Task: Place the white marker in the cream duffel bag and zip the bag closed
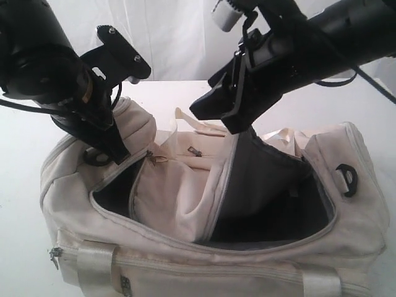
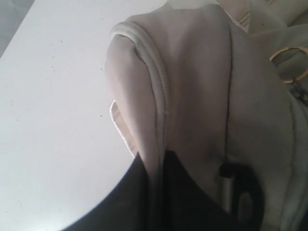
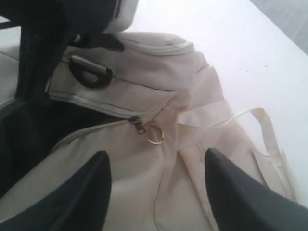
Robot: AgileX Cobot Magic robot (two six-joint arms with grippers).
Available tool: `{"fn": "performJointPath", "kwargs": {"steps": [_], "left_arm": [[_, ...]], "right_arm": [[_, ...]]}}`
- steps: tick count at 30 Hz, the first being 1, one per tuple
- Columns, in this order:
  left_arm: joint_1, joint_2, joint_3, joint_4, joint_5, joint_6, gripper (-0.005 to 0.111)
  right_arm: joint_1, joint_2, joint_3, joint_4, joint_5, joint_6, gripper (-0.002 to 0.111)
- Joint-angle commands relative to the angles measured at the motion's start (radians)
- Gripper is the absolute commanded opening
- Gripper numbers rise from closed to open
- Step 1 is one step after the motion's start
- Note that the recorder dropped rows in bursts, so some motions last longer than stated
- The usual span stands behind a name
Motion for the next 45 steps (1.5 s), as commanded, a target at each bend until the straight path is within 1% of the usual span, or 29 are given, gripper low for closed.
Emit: {"fn": "performJointPath", "kwargs": {"steps": [1,11,15,18,23,27,29,31,43,44,45], "left_arm": [[0.003,-0.020,-0.001,0.033,0.015,-0.008,0.000],[0.003,-0.020,-0.001,0.033,0.015,-0.012,0.000],[0.003,-0.020,-0.001,0.033,0.015,-0.012,0.000],[0.003,-0.020,-0.001,0.033,0.015,-0.012,0.000],[0.003,-0.020,-0.001,0.033,0.015,-0.012,0.000],[0.003,-0.020,-0.001,0.033,0.011,-0.012,0.000],[0.003,-0.020,-0.001,0.033,0.009,-0.012,0.000],[0.003,-0.020,-0.001,0.035,0.009,-0.012,0.000],[0.003,-0.020,-0.001,0.052,-0.031,-0.012,0.000],[0.003,-0.020,-0.001,0.052,-0.033,-0.012,0.000],[0.003,-0.020,-0.001,0.054,-0.036,-0.012,0.000]], "right_arm": [[0.005,0.061,-0.003,0.078,0.057,-0.100,0.054],[0.081,0.186,-0.003,0.123,0.060,-0.213,0.054],[0.119,0.238,-0.003,0.123,0.005,-0.250,0.054],[0.121,0.264,-0.003,0.123,-0.033,-0.269,0.053],[0.121,0.312,-0.012,0.123,-0.103,-0.280,0.041],[0.121,0.364,-0.073,0.127,-0.101,-0.283,0.041],[0.121,0.387,-0.095,0.131,-0.088,-0.281,0.047],[0.121,0.406,-0.107,0.153,-0.084,-0.283,0.048],[0.121,0.474,-0.122,0.219,-0.061,-0.306,0.048],[0.121,0.478,-0.122,0.219,-0.061,-0.311,0.047],[0.121,0.482,-0.122,0.226,-0.073,-0.311,0.044]]}}
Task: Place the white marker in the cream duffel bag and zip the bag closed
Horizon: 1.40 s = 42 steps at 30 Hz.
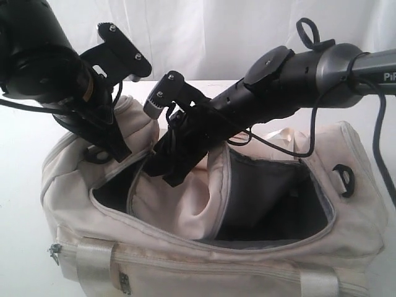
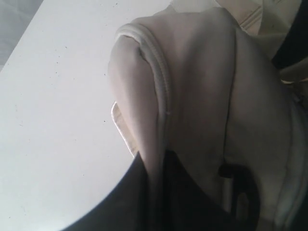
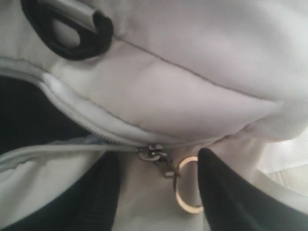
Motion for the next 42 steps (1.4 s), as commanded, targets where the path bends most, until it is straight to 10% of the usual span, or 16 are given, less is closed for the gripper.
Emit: {"fn": "performJointPath", "kwargs": {"steps": [1,13,30,42], "left_arm": [[0.003,-0.018,-0.001,0.037,-0.018,-0.009,0.000],[0.003,-0.018,-0.001,0.037,-0.018,-0.009,0.000],[0.003,-0.023,-0.001,0.012,-0.022,-0.009,0.001],[0.003,-0.091,-0.001,-0.049,-0.086,0.002,0.043]], "right_arm": [[0.001,0.014,-0.002,0.025,-0.012,-0.017,0.041],[0.001,-0.044,-0.002,0.005,0.144,0.098,0.001],[0.001,-0.121,-0.002,-0.185,0.156,0.295,0.001],[0.021,-0.121,-0.002,-0.237,0.112,0.287,0.001]]}}
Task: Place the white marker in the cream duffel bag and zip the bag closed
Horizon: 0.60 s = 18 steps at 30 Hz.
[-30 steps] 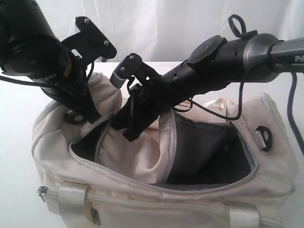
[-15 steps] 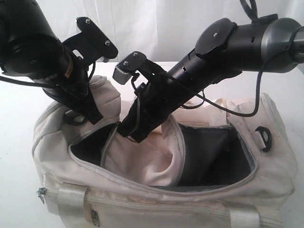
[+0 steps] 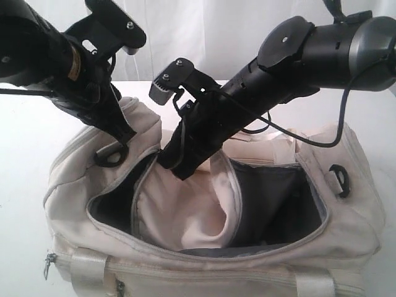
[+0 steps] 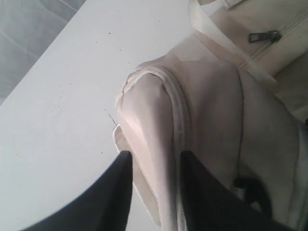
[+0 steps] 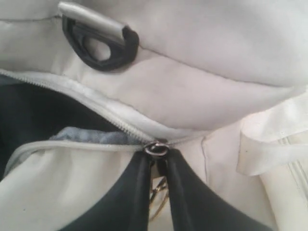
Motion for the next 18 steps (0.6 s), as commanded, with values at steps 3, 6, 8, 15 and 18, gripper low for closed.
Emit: {"fn": "performJointPath", "kwargs": {"steps": [3,6,8,15,18], "left_arm": [[0.003,-0.010,-0.010,-0.037,-0.019,-0.004,0.043],[0.003,-0.010,-0.018,-0.070,-0.049,0.002,0.043],[0.003,-0.010,-0.018,-0.082,-0.061,0.002,0.043],[0.003,0.008,-0.018,-0.132,-0.094,0.038,0.051],[0.003,0.011,-0.018,-0.087,-0.055,0.036,0.054]], "right_arm": [[0.057,-0.008,-0.002,-0.090,-0.010,-0.006,0.001],[0.079,-0.006,-0.002,-0.109,-0.030,0.002,0.001],[0.080,-0.006,-0.002,-0.109,-0.041,0.007,0.001],[0.080,-0.006,-0.002,-0.109,-0.044,0.009,0.001],[0.080,-0.011,-0.002,-0.109,-0.041,0.018,0.001]]}}
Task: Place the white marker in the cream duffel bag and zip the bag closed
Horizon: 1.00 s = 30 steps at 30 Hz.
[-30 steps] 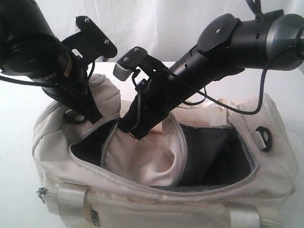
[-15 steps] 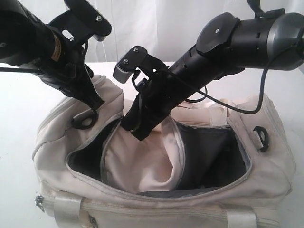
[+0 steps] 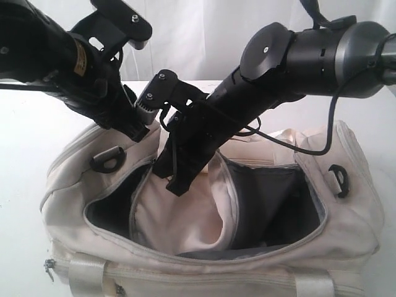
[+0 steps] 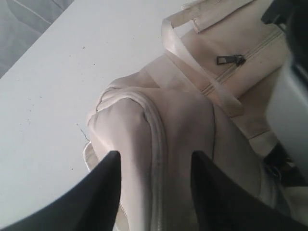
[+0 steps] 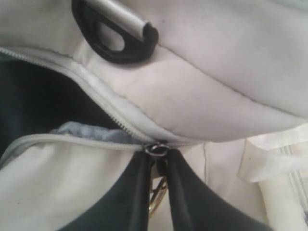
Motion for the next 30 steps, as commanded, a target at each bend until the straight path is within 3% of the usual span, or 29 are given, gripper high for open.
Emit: {"fn": "performJointPath", "kwargs": {"steps": [1,7,24,26,30], "left_arm": [[-0.001,0.007,-0.005,0.036,0.018,-0.008,0.054],[0.012,0.007,-0.005,0.074,0.062,-0.025,0.054],[0.118,0.009,-0.005,0.051,0.077,-0.026,0.053],[0.137,0.009,-0.005,0.034,0.079,-0.026,0.045],[0.156,0.014,-0.005,0.002,0.065,-0.022,0.008]], "right_arm": [[0.008,-0.016,-0.002,0.003,0.012,0.012,0.001],[0.005,-0.080,-0.002,0.003,-0.072,0.031,0.001],[-0.003,-0.097,-0.002,-0.012,-0.026,0.051,0.001],[-0.003,-0.097,-0.002,-0.012,-0.026,0.051,0.001],[-0.001,-0.097,-0.002,-0.012,-0.022,0.051,0.001]]}}
